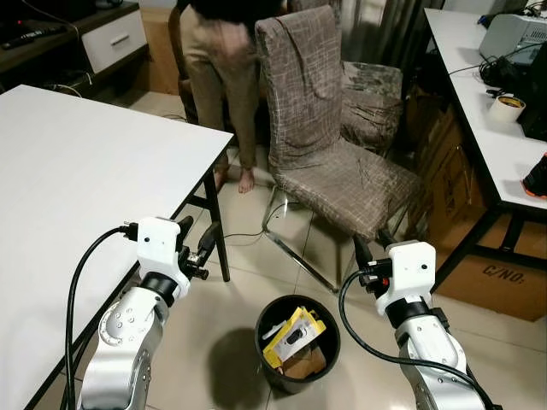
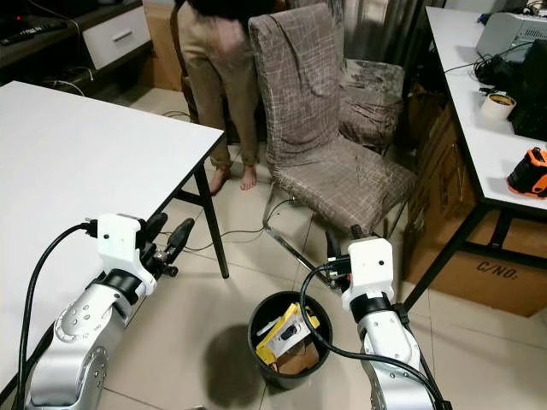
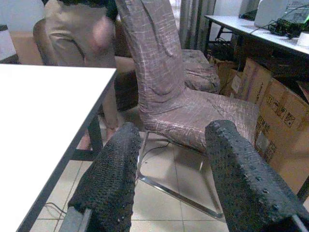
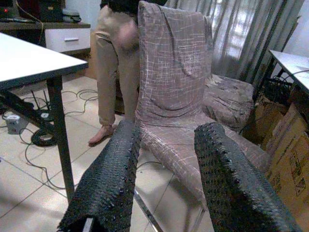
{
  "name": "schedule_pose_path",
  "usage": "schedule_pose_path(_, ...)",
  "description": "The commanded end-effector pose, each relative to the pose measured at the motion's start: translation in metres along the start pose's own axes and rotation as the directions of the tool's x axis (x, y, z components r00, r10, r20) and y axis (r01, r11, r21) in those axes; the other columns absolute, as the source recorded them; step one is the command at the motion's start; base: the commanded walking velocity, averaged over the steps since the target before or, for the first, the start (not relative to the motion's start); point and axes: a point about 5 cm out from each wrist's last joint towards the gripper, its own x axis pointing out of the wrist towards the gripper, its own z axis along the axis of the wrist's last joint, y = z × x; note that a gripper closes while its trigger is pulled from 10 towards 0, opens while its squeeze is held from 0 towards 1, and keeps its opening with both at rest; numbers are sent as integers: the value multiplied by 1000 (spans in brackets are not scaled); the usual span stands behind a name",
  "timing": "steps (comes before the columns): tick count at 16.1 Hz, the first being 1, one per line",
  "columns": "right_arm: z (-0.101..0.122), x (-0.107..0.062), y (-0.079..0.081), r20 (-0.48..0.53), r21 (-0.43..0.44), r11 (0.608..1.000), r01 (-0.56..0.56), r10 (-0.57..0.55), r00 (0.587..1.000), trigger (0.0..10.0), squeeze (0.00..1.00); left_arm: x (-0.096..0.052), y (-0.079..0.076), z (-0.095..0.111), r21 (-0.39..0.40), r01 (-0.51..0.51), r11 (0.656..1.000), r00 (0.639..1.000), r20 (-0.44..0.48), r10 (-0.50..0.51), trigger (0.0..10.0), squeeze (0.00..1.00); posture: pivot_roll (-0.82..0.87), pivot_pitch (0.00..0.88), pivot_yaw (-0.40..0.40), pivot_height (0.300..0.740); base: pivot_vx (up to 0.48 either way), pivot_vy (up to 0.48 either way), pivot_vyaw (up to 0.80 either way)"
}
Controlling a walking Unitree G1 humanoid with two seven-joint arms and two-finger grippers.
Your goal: Picking trash to rubbish bin
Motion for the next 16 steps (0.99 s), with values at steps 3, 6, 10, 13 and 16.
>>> schedule_pose_path(3,-2,1,-5,0,15,1000,25,-25,1000,10000,0,3,0,0,14,14,1000,1000,-3,-14,10000,0,-67,0,15,740,-291,0,0)
schedule_pose_path(6,-4,2,-5,-2,15,1000,24,-24,1000,10000,0,3,1,-1,18,14,1000,1000,-7,-14,10000,0,-67,0,18,740,-290,0,0)
schedule_pose_path(10,-6,2,-5,-10,21,999,27,-27,1000,10000,0,2,4,-1,29,11,1000,1000,-10,-11,10000,0,-60,0,19,740,-290,0,0)
schedule_pose_path(13,-7,2,-5,-13,24,999,27,-27,1000,10000,0,1,6,-1,30,5,1000,1000,-12,-5,10000,0,-59,0,19,740,-289,0,0)
schedule_pose_path(16,-8,2,-6,-22,21,1000,13,-13,1000,10000,0,-3,9,-4,30,-14,999,1000,-16,14,10000,0,-51,0,-2,740,-291,0,0)
